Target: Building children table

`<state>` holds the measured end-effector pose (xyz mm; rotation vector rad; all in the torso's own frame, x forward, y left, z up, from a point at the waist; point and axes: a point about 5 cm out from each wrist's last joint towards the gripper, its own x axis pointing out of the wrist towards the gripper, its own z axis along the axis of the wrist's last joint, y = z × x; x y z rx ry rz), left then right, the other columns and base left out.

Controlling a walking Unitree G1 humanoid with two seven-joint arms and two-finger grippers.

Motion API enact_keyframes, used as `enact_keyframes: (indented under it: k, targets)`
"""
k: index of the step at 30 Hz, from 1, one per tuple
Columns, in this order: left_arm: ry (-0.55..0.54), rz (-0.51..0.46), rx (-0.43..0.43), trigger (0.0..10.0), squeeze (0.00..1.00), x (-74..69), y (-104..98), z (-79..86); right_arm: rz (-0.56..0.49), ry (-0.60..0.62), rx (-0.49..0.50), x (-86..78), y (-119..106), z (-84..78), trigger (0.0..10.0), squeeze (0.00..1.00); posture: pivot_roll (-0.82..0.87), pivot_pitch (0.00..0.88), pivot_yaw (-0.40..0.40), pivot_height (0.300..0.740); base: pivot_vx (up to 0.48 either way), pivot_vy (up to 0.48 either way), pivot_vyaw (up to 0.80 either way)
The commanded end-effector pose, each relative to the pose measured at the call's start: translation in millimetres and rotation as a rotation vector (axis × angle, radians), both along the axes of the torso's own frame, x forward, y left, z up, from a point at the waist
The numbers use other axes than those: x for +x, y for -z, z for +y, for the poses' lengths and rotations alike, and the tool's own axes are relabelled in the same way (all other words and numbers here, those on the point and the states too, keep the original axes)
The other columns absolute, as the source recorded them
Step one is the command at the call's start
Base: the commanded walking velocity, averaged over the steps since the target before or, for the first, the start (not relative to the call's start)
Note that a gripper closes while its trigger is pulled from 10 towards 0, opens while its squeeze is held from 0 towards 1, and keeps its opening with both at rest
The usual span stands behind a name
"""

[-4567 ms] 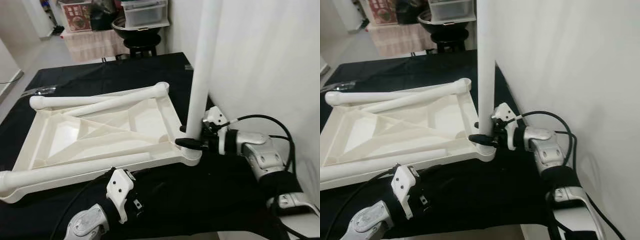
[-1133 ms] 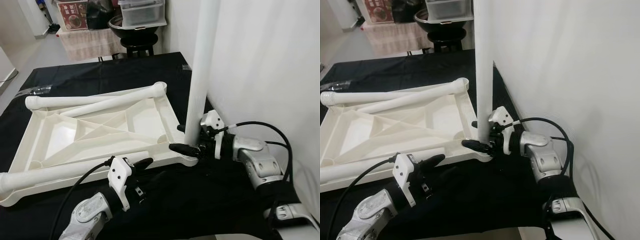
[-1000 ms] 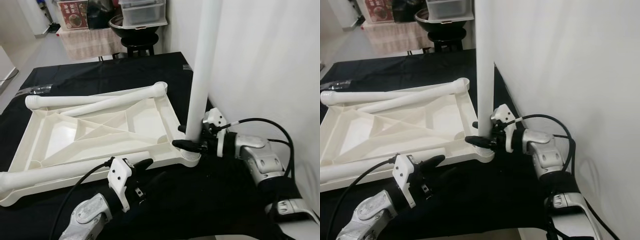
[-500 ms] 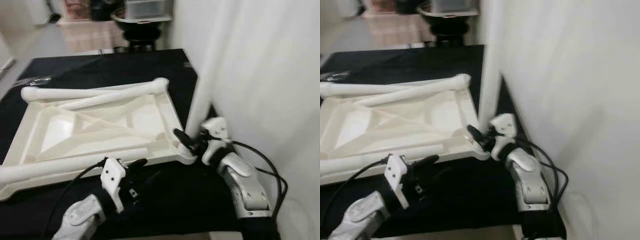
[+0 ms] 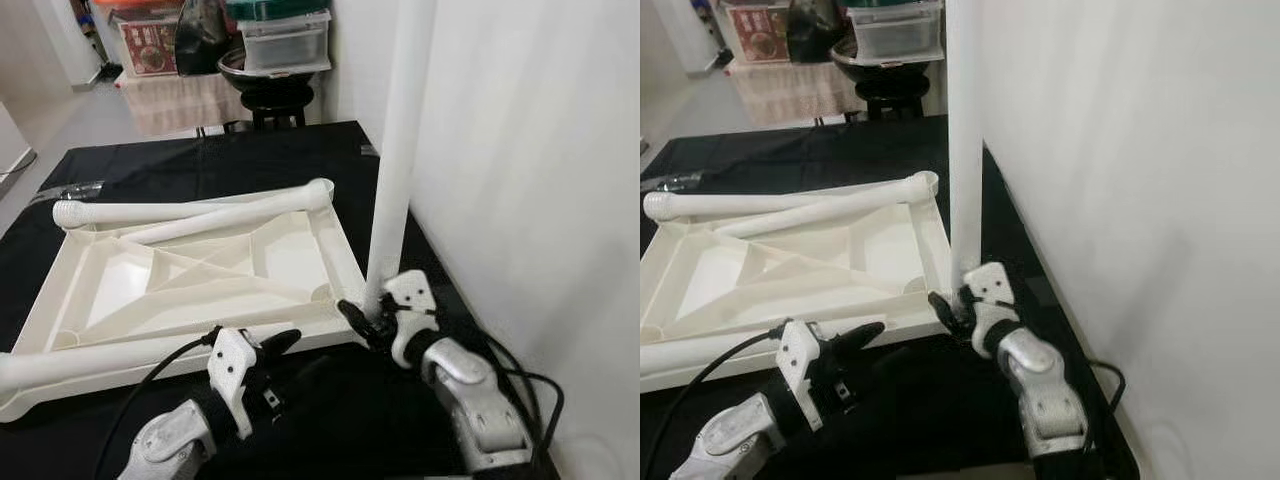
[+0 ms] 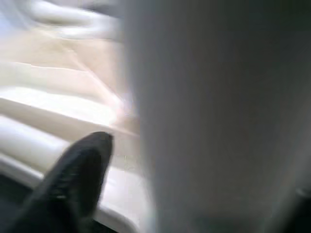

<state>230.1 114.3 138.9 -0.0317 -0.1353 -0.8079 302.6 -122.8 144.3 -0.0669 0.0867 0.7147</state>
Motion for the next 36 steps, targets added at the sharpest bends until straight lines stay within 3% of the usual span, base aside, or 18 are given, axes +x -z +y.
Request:
enact_keyframes:
  k: [1,2,3,4,5,9,11,12,13,14,23,31,32,33,34,35,36]
  targets:
    - [-0.005,0.034,0.012,10.0,0.00,0.2,6,1.0,-0.048,-0.152,0.025,-2.5,-14,15.9,10.0,0.65,-0.07,0.093,0.022,0.740,0.000,0.000,0.00]
    - [-0.003,0.034,0.012,10.0,0.00,0.6,6,0.4,-0.070,-0.216,0.018,-2.6,-21,15.7,10.0,0.65,-0.07,0.093,0.022,0.740,0.000,0.000,0.00]
    - [-0.001,0.033,0.014,10.0,0.00,-1.1,7,-0.9,-0.097,-0.304,-0.007,-1.3,-28,14.3,10.0,0.00,-0.06,0.090,0.019,0.740,0.000,0.000,0.00]
    - [-0.001,0.033,0.014,10.0,0.00,-1.1,7,-0.9,-0.097,-0.304,-0.007,-1.3,-28,14.3,10.0,0.00,-0.06,0.090,0.019,0.740,0.000,0.000,0.00]
    - [-0.001,0.030,0.020,10.0,0.00,-3.8,9,-2.3,-0.112,-0.428,-0.044,3.7,-36,10.3,10.0,0.00,-0.06,0.090,0.016,0.740,0.000,0.000,0.00]
    - [-0.002,0.028,0.024,10.0,0.00,-4.7,10,-3.0,-0.109,-0.475,-0.070,9.9,-39,5.8,10.0,0.00,-0.06,0.089,0.011,0.740,0.000,0.000,0.00]
    - [-0.005,0.028,0.030,10.0,0.00,-4.7,12,-2.9,-0.095,-0.495,-0.118,25.5,-41,-2.2,10.0,0.00,-0.06,0.089,0.011,0.740,0.000,0.000,0.00]
    - [-0.005,0.028,0.030,10.0,0.00,-4.7,12,-2.9,-0.095,-0.495,-0.118,25.5,-41,-2.2,10.0,0.00,-0.06,0.089,0.011,0.740,0.000,0.000,0.00]
    - [-0.008,0.029,0.031,10.0,0.00,-3.1,12,-2.4,-0.075,-0.499,-0.120,33.4,-43,-4.7,6.0,0.00,-0.05,0.088,0.003,0.740,0.000,0.000,0.00]
    - [-0.010,0.029,0.031,10.0,0.00,-1.5,12,-2.0,-0.056,-0.503,-0.121,39.0,-42,-5.7,0.0,0.00,-0.05,0.087,0.001,0.740,0.000,0.000,0.00]
    - [-0.010,0.035,0.030,10.0,0.00,-3.6,15,-3.9,-0.026,-0.511,-0.105,47.6,-42,-11.3,0.0,0.00,-0.05,0.092,0.002,0.740,0.000,0.000,0.00]
    - [-0.006,0.037,0.022,10.0,0.00,-5.0,16,-3.0,-0.036,-0.434,-0.109,33.5,-29,-33.5,0.0,0.00,-0.07,0.114,0.012,0.740,0.000,0.000,0.00]
    - [-0.006,0.036,0.021,10.0,0.00,-5.0,15,-1.3,-0.024,-0.321,-0.118,27.3,-18,-34.6,0.0,0.00,-0.07,0.120,0.015,0.740,0.000,0.000,0.00]
    - [-0.005,0.035,0.021,10.0,0.00,-4.7,13,1.2,-0.012,-0.079,-0.114,21.8,-4,-30.1,0.0,0.00,-0.08,0.128,0.025,0.740,0.000,0.000,0.00]
    - [-0.005,0.035,0.021,10.0,0.00,-4.7,13,1.2,-0.012,-0.079,-0.114,21.8,-4,-30.1,0.0,0.00,-0.08,0.128,0.025,0.740,0.000,0.000,0.00]
    - [-0.004,0.033,0.022,10.0,0.00,-4.0,10,3.2,0.063,0.134,-0.080,-0.5,20,-15.0,0.0,0.00,-0.09,0.139,0.037,0.740,0.000,0.000,0.00]
    - [-0.004,0.033,0.022,10.0,0.00,-4.0,10,3.2,0.063,0.134,-0.080,-0.5,20,-15.0,0.0,0.00,-0.09,0.139,0.037,0.740,0.000,0.000,0.00]
